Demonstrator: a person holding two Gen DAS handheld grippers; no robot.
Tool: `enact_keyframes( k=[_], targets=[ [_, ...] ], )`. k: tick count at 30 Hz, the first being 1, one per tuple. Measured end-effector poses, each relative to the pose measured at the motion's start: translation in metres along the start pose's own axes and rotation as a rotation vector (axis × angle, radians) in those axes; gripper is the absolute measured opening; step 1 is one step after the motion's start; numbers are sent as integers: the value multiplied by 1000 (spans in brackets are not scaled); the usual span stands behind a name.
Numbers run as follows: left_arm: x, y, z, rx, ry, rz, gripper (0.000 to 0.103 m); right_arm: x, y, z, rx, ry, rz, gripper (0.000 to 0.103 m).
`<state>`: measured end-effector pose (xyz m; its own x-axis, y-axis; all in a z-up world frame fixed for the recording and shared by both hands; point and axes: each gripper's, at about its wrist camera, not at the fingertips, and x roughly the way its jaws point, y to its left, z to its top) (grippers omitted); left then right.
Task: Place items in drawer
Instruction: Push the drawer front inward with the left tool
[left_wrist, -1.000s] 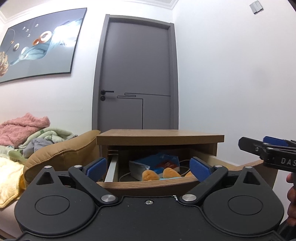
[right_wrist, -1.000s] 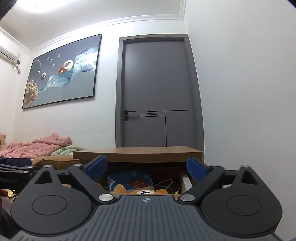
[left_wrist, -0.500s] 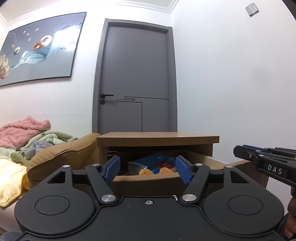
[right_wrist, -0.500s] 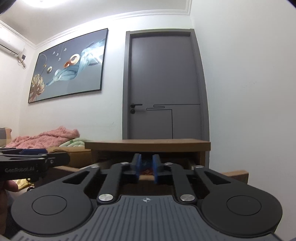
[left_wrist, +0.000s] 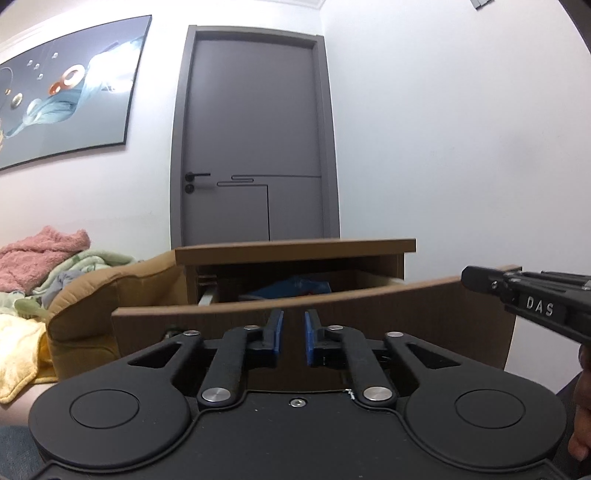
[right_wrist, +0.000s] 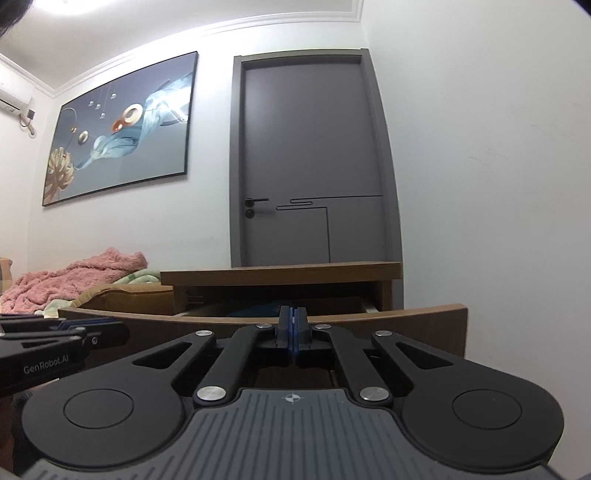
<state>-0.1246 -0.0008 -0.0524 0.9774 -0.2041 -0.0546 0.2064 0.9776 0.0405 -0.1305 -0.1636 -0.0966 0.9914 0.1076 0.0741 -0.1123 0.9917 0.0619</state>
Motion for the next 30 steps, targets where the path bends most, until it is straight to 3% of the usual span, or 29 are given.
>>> enact_keyframes(
  k=[4,13,26,30],
  targets=[
    [2,0,-4,-11,29,25,1,-1,-9,-1,12,23,-1,1],
    [9,19,-3,-22,57,119,0,2,-18,-3,21,93,-1,1],
    [11,31,5,44,78,66,0,19,-32,4,84,184,22,0],
    [11,30,8,113,82,34,0,20,-34,8,80,202,41,0]
  ],
)
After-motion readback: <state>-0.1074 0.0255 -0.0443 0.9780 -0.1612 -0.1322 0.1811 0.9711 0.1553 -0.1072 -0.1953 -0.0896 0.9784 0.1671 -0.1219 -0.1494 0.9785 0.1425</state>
